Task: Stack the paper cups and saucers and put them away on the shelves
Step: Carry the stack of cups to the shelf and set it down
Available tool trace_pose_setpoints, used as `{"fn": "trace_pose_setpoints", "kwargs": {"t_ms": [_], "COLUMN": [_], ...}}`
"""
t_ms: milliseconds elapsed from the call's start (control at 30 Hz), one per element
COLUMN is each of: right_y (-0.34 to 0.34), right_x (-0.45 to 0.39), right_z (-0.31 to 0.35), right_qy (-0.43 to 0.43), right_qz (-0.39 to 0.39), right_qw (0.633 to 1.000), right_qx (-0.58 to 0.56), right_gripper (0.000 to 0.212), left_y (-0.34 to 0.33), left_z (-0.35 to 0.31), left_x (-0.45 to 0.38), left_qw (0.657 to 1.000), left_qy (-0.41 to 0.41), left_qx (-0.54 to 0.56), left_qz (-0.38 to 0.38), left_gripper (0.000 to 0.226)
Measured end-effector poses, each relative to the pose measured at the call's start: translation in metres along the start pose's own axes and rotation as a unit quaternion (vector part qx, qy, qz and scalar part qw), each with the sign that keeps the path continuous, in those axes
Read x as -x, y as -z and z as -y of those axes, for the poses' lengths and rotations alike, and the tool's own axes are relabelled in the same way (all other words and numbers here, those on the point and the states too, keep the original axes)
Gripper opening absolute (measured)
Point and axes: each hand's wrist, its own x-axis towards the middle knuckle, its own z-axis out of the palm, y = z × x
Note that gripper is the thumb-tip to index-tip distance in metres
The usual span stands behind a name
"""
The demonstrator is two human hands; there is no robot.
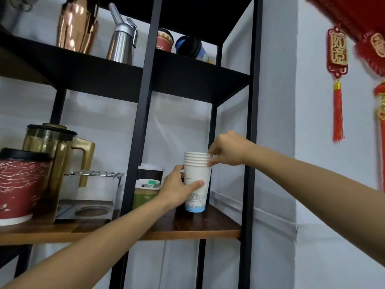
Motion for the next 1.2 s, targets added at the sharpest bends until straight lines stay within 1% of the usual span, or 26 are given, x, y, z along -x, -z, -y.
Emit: {"fn": "trace_pose_setpoints", "kwargs": {"t_ms": [100,267,567,700,833,900,1000,1133,1200], "right_y": [-0.007,-0.017,-0.034,-0.033,-0.029,-0.026,-0.02,-0.011,-0.009], "right_x": [-0.006,-0.016,-0.025,-0.023,-0.016,-0.011,-0.001,0.025,0.041], "right_z": [-0.001,0.001,-0.002,-0.003,-0.002,-0.001,0.003,0.015,0.021], "right_qy": [0.009,0.02,0.015,0.009,0.004,0.006,0.006,-0.01,-0.023], "right_qz": [0.034,0.076,0.06,0.08,0.087,0.077,0.037,-0.026,-0.062], "right_qw": [0.999,0.997,0.998,0.996,0.996,0.997,0.998,0.999,0.997], "right_qx": [-0.013,0.011,0.033,0.024,0.014,0.026,0.055,0.041,0.033], "right_gripper": [0.03,0.025,0.027,0.034,0.044,0.047,0.044,0.036,0.034], "left_y": [-0.003,-0.001,-0.005,-0.003,0.001,0.004,0.008,0.019,0.026], "left_z": [0.009,0.019,0.023,0.024,0.02,0.015,0.003,-0.013,-0.021], "left_x": [-0.004,-0.003,-0.001,0.004,0.008,0.012,0.021,0.034,0.042], "left_qw": [1.0,0.999,0.998,0.997,0.992,0.988,0.977,0.957,0.937], "left_qy": [0.008,0.023,0.034,0.036,0.032,0.02,-0.053,-0.101,-0.141], "left_qx": [-0.021,-0.044,-0.05,-0.063,-0.121,-0.154,-0.209,-0.273,-0.318], "left_qz": [-0.003,-0.005,-0.011,-0.001,-0.008,-0.007,-0.001,0.007,0.006], "left_gripper": [0.07,0.067,0.071,0.079,0.095,0.095,0.08,0.087,0.086]}}
